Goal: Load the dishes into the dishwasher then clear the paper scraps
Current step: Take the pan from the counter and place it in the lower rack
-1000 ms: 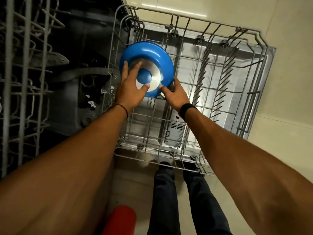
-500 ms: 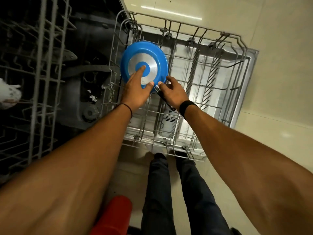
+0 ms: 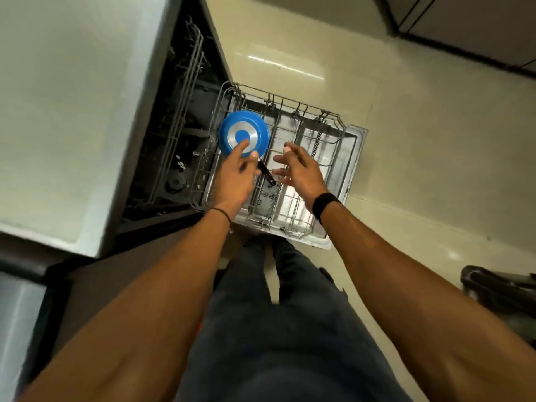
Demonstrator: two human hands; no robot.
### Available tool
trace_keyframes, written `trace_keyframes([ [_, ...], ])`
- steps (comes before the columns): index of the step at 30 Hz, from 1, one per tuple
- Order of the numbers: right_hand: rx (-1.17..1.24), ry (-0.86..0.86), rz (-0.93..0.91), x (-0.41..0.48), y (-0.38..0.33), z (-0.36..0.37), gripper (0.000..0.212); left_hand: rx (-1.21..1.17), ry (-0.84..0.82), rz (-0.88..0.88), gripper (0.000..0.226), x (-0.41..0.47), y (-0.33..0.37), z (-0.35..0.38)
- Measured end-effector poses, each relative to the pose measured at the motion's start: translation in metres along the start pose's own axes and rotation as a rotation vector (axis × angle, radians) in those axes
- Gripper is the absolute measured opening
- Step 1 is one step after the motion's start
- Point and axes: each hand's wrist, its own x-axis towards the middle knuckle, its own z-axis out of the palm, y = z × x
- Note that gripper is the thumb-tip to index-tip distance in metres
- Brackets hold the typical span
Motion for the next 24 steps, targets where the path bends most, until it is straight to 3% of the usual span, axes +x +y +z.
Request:
trace_keyframes([
  [8,0.012,-0.109,-0.114,-0.089,-0.037,0.01,0.032,-0.249,0.106,0.032,0.039,-0.088,0.033,-0.029],
  [12,-0.045,-0.208,-0.184,-0.109,-0.051,0.043,0.036,-0.355,0.244,0.068,0.039,-0.117,0.032,-0.071],
  [24,-0.33,-0.716,-0.388,-0.226,-0.013,0.249,0.033,-0.679,0.743,0.196,0.029,-0.286,-0.069,-0.238],
])
